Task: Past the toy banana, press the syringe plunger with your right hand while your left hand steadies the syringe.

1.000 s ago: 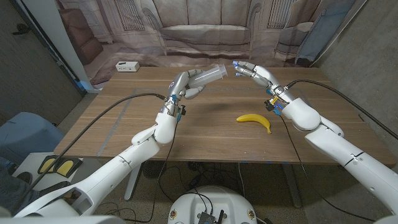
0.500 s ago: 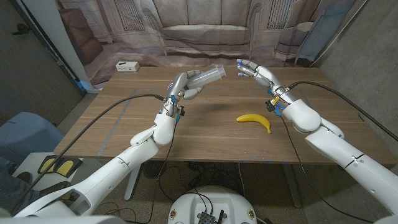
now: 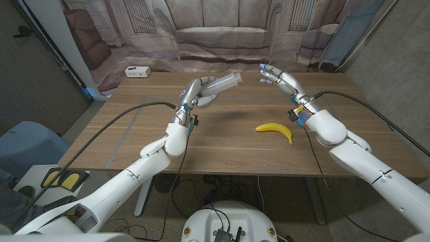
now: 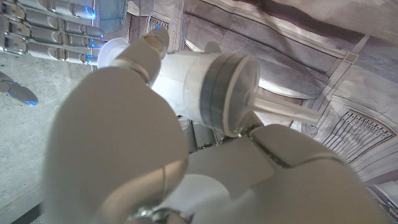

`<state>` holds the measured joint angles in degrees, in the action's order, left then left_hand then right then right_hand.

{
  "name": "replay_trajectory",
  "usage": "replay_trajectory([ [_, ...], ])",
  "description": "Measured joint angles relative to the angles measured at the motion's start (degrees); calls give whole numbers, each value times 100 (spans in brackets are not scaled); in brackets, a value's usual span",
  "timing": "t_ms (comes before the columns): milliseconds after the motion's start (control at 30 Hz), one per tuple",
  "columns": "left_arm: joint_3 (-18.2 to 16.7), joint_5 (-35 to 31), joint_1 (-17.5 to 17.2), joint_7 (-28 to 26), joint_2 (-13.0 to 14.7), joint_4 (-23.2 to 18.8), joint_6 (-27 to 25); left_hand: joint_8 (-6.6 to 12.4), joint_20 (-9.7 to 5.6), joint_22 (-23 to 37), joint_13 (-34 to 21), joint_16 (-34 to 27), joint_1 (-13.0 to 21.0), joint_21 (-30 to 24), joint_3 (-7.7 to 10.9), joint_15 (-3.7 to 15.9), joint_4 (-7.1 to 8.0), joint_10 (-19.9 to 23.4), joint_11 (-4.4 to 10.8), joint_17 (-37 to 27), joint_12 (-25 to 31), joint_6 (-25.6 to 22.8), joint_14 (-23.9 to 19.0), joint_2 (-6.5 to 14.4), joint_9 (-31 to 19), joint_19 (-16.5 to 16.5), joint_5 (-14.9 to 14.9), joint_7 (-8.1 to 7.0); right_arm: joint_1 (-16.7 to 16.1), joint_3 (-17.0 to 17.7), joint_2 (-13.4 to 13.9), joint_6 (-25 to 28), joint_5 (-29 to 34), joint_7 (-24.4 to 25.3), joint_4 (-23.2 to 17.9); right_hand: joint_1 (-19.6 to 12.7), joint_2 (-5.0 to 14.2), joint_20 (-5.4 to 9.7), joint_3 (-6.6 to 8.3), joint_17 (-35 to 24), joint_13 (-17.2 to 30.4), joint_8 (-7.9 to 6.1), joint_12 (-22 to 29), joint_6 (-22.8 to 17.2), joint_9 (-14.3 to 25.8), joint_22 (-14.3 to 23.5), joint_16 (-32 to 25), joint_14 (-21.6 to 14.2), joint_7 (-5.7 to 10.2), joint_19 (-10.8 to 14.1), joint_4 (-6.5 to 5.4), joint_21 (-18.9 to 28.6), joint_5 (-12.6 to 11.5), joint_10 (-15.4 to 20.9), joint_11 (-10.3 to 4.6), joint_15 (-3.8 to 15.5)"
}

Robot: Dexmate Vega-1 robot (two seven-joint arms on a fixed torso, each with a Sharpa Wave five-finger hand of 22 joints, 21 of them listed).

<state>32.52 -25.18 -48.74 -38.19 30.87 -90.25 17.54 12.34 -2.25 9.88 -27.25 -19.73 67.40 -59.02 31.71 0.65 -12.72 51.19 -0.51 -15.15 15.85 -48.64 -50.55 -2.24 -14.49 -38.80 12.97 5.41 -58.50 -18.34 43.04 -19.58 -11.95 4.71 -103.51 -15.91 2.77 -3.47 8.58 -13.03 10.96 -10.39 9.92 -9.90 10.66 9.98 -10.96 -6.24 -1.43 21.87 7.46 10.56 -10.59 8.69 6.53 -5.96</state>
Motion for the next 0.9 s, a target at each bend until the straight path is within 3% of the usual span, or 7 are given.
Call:
replay_trajectory([
  [200,-28,8,-21,-1,26,-1,-49,5,0,0,1,0,0,0,0,0,0,0,0,0,0,0,0,0,1,0,13,0,-5,1,-100,-149,-246,-65,167,6,-6,133,0,27,-5,-22,50,-52,0,-13,0,24,-52,-7,0,0,0,35,78,24],
  [900,-102,109,-96,19,120,-84,-240,29,-31,0,2,6,0,-35,0,0,0,0,0,-16,-1,0,0,0,-4,31,16,0,34,-6,-327,-460,-904,-335,585,6,-5,164,1,26,-4,-65,134,-94,1,-12,-34,-71,-93,25,0,30,0,177,94,118],
])
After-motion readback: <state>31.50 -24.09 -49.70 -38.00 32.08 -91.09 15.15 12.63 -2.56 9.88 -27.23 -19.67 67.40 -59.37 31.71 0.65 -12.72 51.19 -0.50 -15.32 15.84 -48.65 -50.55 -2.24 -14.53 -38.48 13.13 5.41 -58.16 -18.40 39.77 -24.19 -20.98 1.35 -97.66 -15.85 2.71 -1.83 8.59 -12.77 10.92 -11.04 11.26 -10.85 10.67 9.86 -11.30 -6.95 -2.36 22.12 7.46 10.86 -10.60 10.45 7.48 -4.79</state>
